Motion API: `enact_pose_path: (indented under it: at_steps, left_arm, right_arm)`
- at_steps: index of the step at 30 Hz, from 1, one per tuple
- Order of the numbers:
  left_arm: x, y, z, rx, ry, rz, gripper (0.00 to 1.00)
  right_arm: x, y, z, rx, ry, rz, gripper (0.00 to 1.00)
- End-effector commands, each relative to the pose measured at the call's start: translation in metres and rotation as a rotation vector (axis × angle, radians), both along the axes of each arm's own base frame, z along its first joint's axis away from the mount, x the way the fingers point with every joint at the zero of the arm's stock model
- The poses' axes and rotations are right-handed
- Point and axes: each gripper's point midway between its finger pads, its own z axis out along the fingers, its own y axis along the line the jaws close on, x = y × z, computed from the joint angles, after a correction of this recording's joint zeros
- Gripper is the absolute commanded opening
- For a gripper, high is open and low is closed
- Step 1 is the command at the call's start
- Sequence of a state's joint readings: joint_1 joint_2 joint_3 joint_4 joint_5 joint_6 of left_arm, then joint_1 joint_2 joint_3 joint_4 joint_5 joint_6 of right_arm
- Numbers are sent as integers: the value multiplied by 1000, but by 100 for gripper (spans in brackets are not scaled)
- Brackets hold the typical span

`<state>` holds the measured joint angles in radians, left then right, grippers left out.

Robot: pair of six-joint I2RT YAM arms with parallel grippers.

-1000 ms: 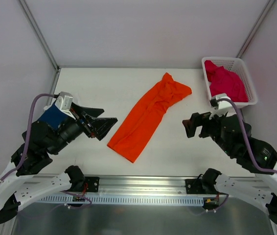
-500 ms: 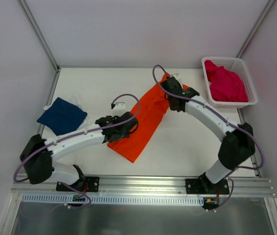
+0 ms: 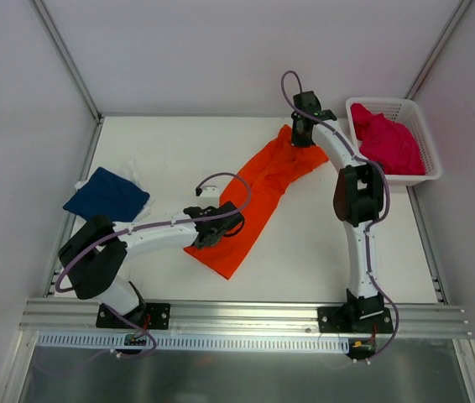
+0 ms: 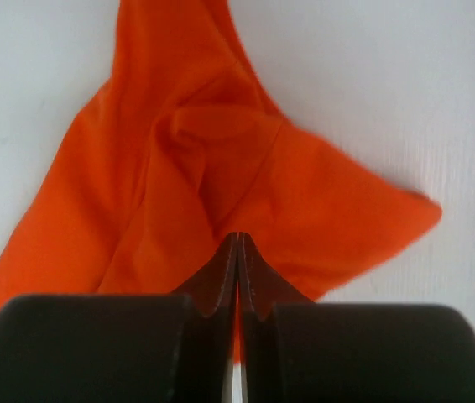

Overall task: Fold and stack the t-shirts
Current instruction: Rotate the tshirt 90 degrees

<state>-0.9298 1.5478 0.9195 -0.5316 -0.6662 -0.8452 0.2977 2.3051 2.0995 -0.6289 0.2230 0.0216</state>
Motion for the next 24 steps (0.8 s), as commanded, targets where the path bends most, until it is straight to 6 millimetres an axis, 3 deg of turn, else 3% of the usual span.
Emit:
enact_pose_path:
  at_steps: [1,3,11,17,24]
  left_arm:
    - [-7,-12,-10,-83,32,-42,0]
    - [-12,-11,-17,-82,53,-45,0]
    - [-23,-21,-50,-90,157,-63,0]
    - [-49,-22,-64,-163,232,-33,0]
    - [-79,-28,-56,-291,272,-12,0]
  right_arm:
    - [22,5,-12,96,30,1,1]
    - [33,5,-11,95,10,-2,1]
    - [37,5,-54,90,70,3,1]
    - [44,13,-50,139,48,23,2]
    - [52,38,-50,274,37,75,4]
